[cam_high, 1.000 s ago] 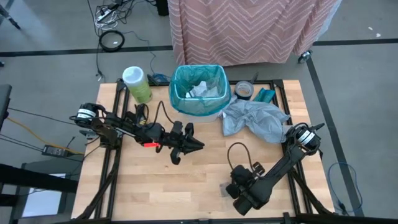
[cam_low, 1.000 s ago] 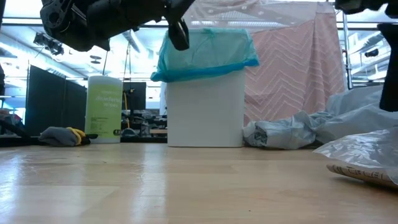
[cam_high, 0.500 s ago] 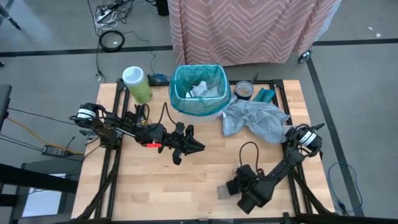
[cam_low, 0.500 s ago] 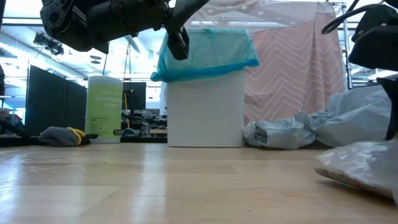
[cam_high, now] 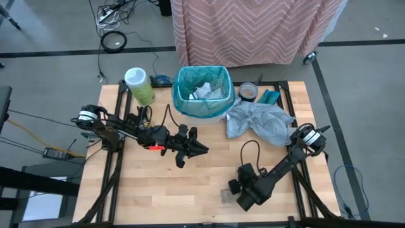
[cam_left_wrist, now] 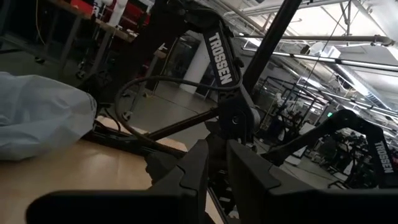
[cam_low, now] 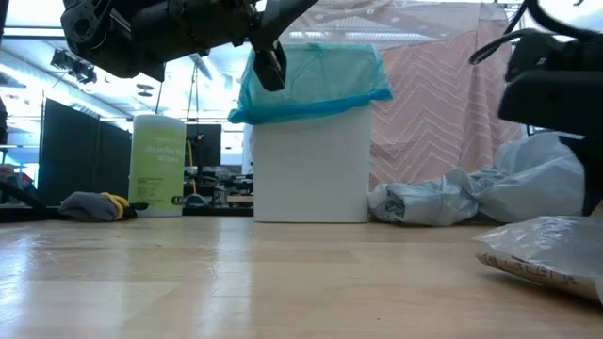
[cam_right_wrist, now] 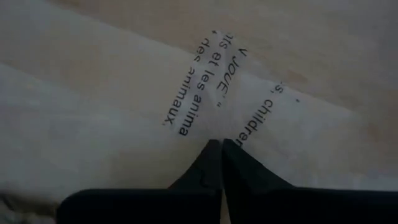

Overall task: Place trash/remove bag and relplace
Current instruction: Put the transparent plastic material into the trash bin, then put the white paper into the trash bin, then put the brown paper into the trash bin

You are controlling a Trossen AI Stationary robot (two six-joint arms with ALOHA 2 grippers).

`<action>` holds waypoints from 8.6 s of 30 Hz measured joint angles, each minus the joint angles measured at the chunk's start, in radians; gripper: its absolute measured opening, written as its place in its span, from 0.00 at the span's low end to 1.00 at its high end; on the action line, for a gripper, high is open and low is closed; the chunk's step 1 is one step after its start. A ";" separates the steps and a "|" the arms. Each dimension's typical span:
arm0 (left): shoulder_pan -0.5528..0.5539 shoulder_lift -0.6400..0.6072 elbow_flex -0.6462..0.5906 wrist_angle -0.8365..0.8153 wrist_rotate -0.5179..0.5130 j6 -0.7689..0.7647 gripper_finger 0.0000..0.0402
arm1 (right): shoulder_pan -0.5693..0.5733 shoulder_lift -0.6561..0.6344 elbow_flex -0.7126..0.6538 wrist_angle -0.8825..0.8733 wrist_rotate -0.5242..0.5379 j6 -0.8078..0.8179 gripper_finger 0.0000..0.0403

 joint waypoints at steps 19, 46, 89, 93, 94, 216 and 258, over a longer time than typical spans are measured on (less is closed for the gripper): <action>0.002 0.000 -0.001 0.175 -0.003 -0.207 0.16 | -0.187 -0.352 0.027 -0.054 0.223 -0.303 0.00; 0.008 -0.439 0.006 0.105 0.116 -0.342 0.01 | -0.835 -0.466 0.562 0.150 0.165 -1.351 0.00; 0.016 -0.951 0.006 -0.815 -0.149 -0.154 0.01 | -0.127 -0.540 0.506 -0.515 -0.249 -0.812 0.38; 0.016 -0.950 0.006 -0.813 -0.176 -0.154 0.01 | -0.012 -0.504 0.392 -0.490 -0.167 -0.686 0.38; 0.016 -0.950 0.006 -0.813 -0.184 -0.154 0.01 | 0.003 -0.497 0.355 -0.467 -0.167 -0.662 0.38; 0.015 -0.949 0.006 -0.893 -0.307 -0.075 0.01 | -0.186 -0.404 -0.064 0.445 -0.269 -0.808 0.35; 0.015 -0.949 0.006 -0.928 -0.307 -0.109 0.01 | -0.196 -0.181 -0.251 0.765 -0.355 -0.850 0.19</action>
